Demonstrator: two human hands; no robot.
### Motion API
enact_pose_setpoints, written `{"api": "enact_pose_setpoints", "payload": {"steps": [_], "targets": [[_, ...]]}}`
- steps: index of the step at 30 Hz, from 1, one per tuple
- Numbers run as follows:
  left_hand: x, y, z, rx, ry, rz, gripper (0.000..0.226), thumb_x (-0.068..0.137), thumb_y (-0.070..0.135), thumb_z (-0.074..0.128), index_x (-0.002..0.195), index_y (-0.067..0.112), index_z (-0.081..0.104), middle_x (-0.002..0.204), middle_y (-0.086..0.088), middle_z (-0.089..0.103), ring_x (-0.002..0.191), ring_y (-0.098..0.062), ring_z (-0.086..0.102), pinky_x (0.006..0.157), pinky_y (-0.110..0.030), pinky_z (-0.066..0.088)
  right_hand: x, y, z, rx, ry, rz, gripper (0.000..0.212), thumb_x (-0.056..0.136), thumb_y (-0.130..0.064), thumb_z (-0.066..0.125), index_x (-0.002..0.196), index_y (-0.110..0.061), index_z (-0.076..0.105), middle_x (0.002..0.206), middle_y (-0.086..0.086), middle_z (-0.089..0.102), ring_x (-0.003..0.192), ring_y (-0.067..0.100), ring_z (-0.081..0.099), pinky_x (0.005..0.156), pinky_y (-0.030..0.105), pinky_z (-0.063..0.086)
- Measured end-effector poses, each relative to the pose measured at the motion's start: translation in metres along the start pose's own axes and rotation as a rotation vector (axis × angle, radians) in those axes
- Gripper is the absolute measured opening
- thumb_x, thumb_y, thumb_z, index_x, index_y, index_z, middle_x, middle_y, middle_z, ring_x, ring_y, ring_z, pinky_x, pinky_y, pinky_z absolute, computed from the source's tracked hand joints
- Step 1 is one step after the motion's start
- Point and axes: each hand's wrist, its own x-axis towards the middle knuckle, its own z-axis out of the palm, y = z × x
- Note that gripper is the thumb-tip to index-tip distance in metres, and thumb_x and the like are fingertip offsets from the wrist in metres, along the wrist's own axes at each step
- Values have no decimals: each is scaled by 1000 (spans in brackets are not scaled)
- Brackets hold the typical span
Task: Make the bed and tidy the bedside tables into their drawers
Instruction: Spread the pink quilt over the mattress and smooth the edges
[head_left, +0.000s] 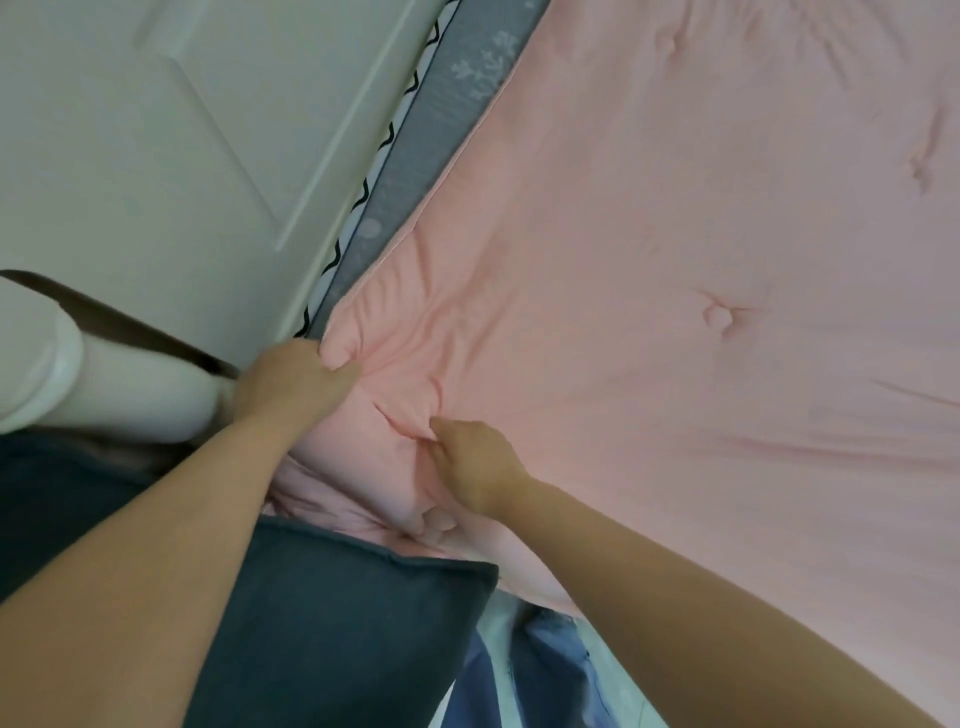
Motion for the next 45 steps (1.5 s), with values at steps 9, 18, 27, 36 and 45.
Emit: {"api": "enact_pose_setpoints", "payload": {"steps": [9, 18, 27, 36, 45], "targets": [[-6, -19, 12, -40, -327, -105, 124, 37, 93, 62, 136, 21, 45, 134, -5, 56, 115, -28, 56, 97, -42, 48, -17, 26, 22, 56, -13, 63, 62, 74, -56, 69, 120, -19, 53, 117, 3, 56, 105, 23, 50, 90, 35, 39], [-18, -32, -1, 561, -593, -39, 148, 27, 53, 89, 146, 24, 5, 142, -6, 46, 124, -32, 51, 100, -46, 45, -36, 36, 33, -416, 17, 226, 47, 80, -46, 59, 120, -23, 50, 120, 1, 59, 112, 28, 55, 84, 40, 43], [-33, -17, 27, 714, -298, 28, 64, 62, 54, 75, 114, 19, 63, 116, -4, 57, 109, -24, 54, 82, -36, 43, -67, 42, 13, 487, 587, 331, 6, 61, -14, 44, 62, -10, 48, 50, -5, 39, 51, 10, 29, 49, 29, 28], [-45, 10, 13, 445, 197, 70, 25, 95, 23, 42, 90, 15, 66, 91, -10, 64, 82, -32, 63, 61, -32, 39, -79, 46, 0, 652, 514, 238, 18, 62, -11, 49, 71, -7, 64, 61, -7, 52, 61, 4, 40, 53, 25, 36], [-47, 8, 6, -623, -568, -702, 41, 94, -2, 53, 133, -11, 45, 134, -18, 53, 124, -34, 54, 105, -41, 44, -66, 38, -14, 311, 133, 223, 35, 72, -23, 69, 107, -22, 66, 94, -1, 73, 87, 23, 65, 73, 34, 52]]}}
